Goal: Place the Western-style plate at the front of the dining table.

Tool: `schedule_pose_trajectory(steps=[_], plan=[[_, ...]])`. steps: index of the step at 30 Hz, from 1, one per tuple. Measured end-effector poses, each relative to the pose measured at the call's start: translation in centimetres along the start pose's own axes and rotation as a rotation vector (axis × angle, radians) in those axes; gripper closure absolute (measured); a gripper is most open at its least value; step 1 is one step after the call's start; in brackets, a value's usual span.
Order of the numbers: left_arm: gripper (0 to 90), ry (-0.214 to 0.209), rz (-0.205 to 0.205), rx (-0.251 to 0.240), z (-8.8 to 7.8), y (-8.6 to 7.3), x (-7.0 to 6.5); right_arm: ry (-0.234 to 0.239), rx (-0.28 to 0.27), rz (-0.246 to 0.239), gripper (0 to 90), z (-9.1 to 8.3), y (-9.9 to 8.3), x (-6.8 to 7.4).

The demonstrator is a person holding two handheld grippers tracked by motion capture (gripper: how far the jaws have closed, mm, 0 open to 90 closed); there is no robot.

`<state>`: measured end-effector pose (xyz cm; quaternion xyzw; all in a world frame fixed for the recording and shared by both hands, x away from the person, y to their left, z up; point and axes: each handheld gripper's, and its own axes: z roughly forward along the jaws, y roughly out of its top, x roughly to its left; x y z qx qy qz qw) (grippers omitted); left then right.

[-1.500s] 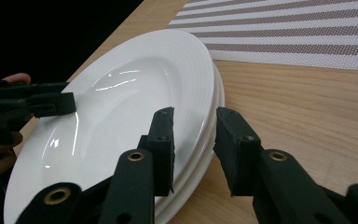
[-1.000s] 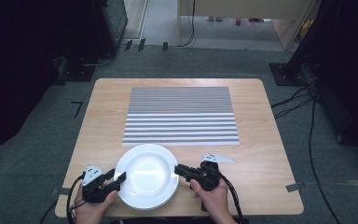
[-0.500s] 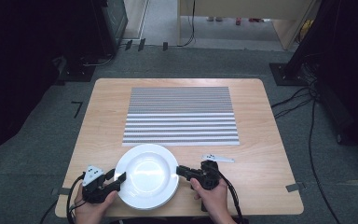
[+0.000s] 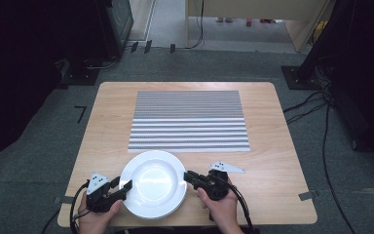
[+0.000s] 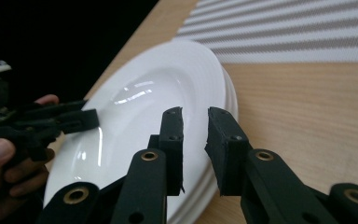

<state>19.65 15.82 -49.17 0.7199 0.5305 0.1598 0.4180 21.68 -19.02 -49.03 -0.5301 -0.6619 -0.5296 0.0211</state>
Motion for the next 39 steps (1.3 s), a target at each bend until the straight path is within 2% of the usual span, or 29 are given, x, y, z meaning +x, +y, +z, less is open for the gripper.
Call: schedule_pose_trajectory(steps=[3, 8, 15, 19, 23, 24, 26, 27, 31, 32, 33, 34, 36, 39], plan=[[50.8, -0.002, 0.0, 0.001, 0.0, 0.0, 0.0, 0.002, 0.013, 0.035, 76.2, 0.2, -0.3, -0.5], [50.7, -0.001, 0.0, 0.0, 0.0, 0.0, 0.0, 0.006, 0.026, 0.038, 75.8, 0.4, -0.5, -0.6], [50.6, -0.001, 0.0, -0.001, 0.0, 0.0, 0.0, 0.03, 0.046, 0.088, 75.2, 0.6, -0.6, -1.1], [47.7, -0.021, -0.018, 0.018, 0.3, -0.1, 0.2, 0.028, 0.043, 0.088, 76.0, 0.6, -0.6, -1.1], [47.8, -0.016, -0.022, 0.022, 0.3, 0.0, 0.2, 0.023, 0.036, 0.085, 79.1, 0.4, -0.5, -1.1], [48.1, -0.013, -0.02, 0.022, 0.3, 0.0, 0.1, 0.043, 0.034, 0.099, 80.8, 0.3, -0.3, -1.1], [48.1, -0.013, -0.02, 0.021, 0.3, 0.0, 0.1, 0.042, 0.04, 0.108, 80.7, 0.3, -0.3, -1.1], [48.1, -0.013, -0.02, 0.022, 0.3, 0.0, 0.1, 0.057, 0.04, 0.115, 77.9, 0.3, -0.2, -1.2], [47.9, -0.015, -0.023, 0.021, 0.3, 0.0, 0.2, 0.091, 0.023, 0.135, 77.6, 0.0, 0.1, -1.5], [47.9, -0.015, -0.023, 0.02, 0.3, 0.0, 0.2, 0.105, 0.022, 0.142, 78.2, 0.1, 0.1, -1.6], [47.8, -0.015, -0.023, 0.019, 0.3, 0.0, 0.2, 0.165, 0.042, 0.182, 78.1, 0.5, 0.0, -1.6], [47.8, -0.015, -0.023, 0.018, 0.3, 0.0, 0.2, 0.165, 0.042, 0.182, 78.1, 0.5, 0.0, -1.6], [47.9, -0.015, -0.023, 0.017, 0.3, 0.0, 0.2, 0.133, 0.031, 0.139, 78.2, 0.8, -0.2, -0.8], [47.9, -0.014, -0.017, 0.017, 0.2, -0.1, 0.1, 0.107, 0.015, 0.139, 78.0, 0.5, -0.1, -0.9]])
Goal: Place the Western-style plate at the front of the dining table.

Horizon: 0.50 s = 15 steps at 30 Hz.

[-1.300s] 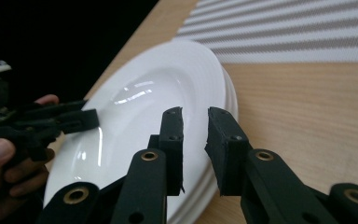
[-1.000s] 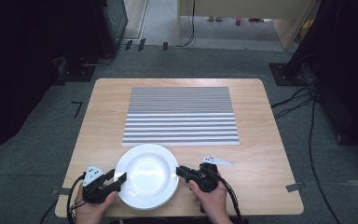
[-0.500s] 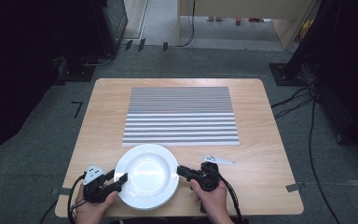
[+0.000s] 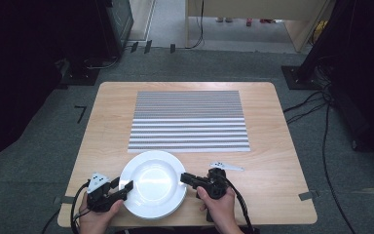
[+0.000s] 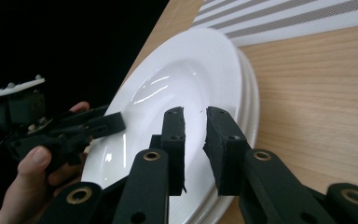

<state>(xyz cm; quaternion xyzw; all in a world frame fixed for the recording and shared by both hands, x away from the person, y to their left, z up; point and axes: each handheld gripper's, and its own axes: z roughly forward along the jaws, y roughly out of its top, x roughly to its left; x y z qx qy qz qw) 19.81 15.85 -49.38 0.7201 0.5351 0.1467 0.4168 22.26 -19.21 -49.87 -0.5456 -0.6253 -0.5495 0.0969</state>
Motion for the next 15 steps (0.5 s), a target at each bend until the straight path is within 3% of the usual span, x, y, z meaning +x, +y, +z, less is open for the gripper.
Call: schedule_pose_trajectory(steps=[1, 3, 7, 11, 15], plan=[[47.9, -0.001, -0.002, 0.0, 0.0, 0.0, 0.0, -0.028, -0.014, 0.016, 78.1, -0.4, 0.2, -0.4], [47.8, -0.002, -0.003, 0.001, 0.1, 0.0, 0.0, -0.037, -0.013, 0.027, 78.1, -0.5, 0.3, -0.7], [47.8, -0.002, -0.005, 0.004, 0.2, 0.0, 0.1, 0.028, 0.018, 0.109, 77.8, -0.3, 0.1, -1.5], [47.8, -0.005, -0.007, 0.005, 0.2, 0.0, 0.1, 0.031, 0.022, 0.137, 79.4, -0.1, 0.2, -1.7], [47.8, -0.008, -0.018, 0.005, 0.4, 0.0, 0.2, 0.02, 0.018, 0.118, 80.7, 0.0, 0.2, -1.5]])
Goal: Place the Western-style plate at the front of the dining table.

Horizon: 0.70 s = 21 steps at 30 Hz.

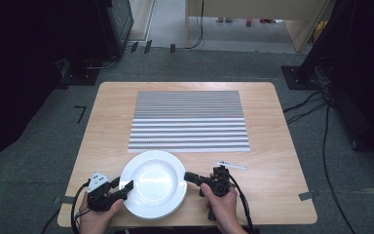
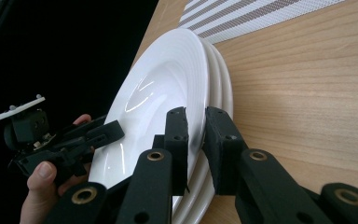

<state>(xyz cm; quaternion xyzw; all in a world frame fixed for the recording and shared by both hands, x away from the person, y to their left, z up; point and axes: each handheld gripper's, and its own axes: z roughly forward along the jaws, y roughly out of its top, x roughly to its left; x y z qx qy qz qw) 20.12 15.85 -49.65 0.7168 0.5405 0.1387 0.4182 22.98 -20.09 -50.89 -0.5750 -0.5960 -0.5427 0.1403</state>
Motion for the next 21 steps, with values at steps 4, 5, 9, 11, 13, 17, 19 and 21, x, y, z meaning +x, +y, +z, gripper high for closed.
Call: schedule_pose_trajectory(steps=[4, 5, 9, 11, 13, 17, 19, 21], plan=[[47.7, -0.005, -0.011, 0.002, 0.1, 0.0, 0.1, 0.037, 0.029, -0.002, 79.6, 0.5, -0.2, 0.7], [47.8, -0.006, -0.012, 0.0, 0.1, 0.0, 0.1, 0.021, 0.018, -0.028, 78.9, 0.5, -0.4, 0.9], [47.9, -0.004, -0.007, -0.007, 0.1, 0.0, 0.1, -0.002, 0.012, -0.082, 78.1, 0.5, -0.5, 1.5], [48.3, -0.003, -0.006, -0.012, 0.1, 0.0, 0.1, 0.002, -0.004, -0.113, 78.1, 0.6, -0.5, 1.6], [48.4, -0.005, -0.01, -0.017, 0.0, 0.0, 0.1, 0.012, -0.016, -0.133, 78.4, 0.6, -0.5, 1.7], [48.2, -0.02, -0.023, -0.031, -0.1, 0.0, 0.3, 0.048, -0.041, -0.181, 78.9, 0.8, -0.5, 2.0], [48.1, -0.023, -0.025, -0.031, -0.1, 0.0, 0.3, 0.05, -0.044, -0.192, 78.8, 0.8, -0.5, 2.0], [48.2, -0.027, -0.029, -0.032, -0.1, 0.0, 0.4, 0.052, -0.05, -0.204, 78.6, 0.9, -0.6, 1.9]])
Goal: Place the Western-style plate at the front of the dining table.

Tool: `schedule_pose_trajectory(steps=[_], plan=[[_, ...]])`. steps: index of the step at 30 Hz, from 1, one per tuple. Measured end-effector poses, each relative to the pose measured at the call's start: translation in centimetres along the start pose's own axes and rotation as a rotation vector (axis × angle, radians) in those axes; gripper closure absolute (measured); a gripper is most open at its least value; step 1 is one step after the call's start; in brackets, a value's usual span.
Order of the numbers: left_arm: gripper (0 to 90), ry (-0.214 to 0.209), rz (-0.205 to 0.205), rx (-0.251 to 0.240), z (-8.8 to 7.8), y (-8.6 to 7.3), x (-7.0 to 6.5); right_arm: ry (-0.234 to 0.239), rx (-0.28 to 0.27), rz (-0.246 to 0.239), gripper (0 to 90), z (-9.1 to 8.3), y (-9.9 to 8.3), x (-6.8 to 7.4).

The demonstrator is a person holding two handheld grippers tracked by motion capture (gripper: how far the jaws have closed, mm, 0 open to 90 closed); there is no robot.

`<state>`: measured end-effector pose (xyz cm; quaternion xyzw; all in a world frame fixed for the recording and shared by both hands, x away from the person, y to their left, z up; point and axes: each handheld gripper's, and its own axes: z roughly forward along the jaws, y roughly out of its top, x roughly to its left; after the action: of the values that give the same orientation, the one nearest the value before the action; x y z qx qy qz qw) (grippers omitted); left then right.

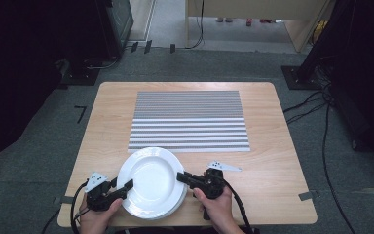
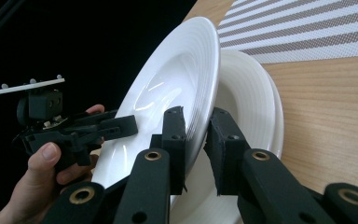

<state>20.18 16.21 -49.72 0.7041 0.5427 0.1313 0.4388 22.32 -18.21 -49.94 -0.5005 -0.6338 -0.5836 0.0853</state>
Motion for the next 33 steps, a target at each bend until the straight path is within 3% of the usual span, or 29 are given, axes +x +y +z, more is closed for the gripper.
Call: schedule_pose_trajectory(steps=[4, 11, 15, 18, 30, 33], plan=[[48.5, -0.008, -0.011, -0.004, 0.0, 0.0, 0.2, 0.01, -0.017, -0.017, 78.5, 0.2, -0.2, -0.3], [53.4, 0.0, -0.002, -0.065, -0.6, 0.0, 0.1, 0.013, -0.034, -0.027, 78.6, 0.5, -0.3, -0.5], [55.7, -0.015, -0.022, -0.081, -0.7, 0.0, 0.4, 0.015, -0.04, -0.022, 78.7, 0.6, -0.4, -0.6], [56.8, -0.053, -0.069, -0.087, -0.8, 0.0, 0.7, 0.014, -0.042, -0.016, 78.8, 0.7, -0.4, -0.6], [61.3, -0.023, -0.05, -0.123, -1.2, -0.1, 0.4, -0.022, -0.04, 0.027, 77.8, 1.1, -0.8, -0.9], [63.2, -0.067, -0.079, -0.161, -1.6, 0.0, 0.5, -0.025, -0.042, 0.04, 77.8, 1.0, -0.8, -0.9]])
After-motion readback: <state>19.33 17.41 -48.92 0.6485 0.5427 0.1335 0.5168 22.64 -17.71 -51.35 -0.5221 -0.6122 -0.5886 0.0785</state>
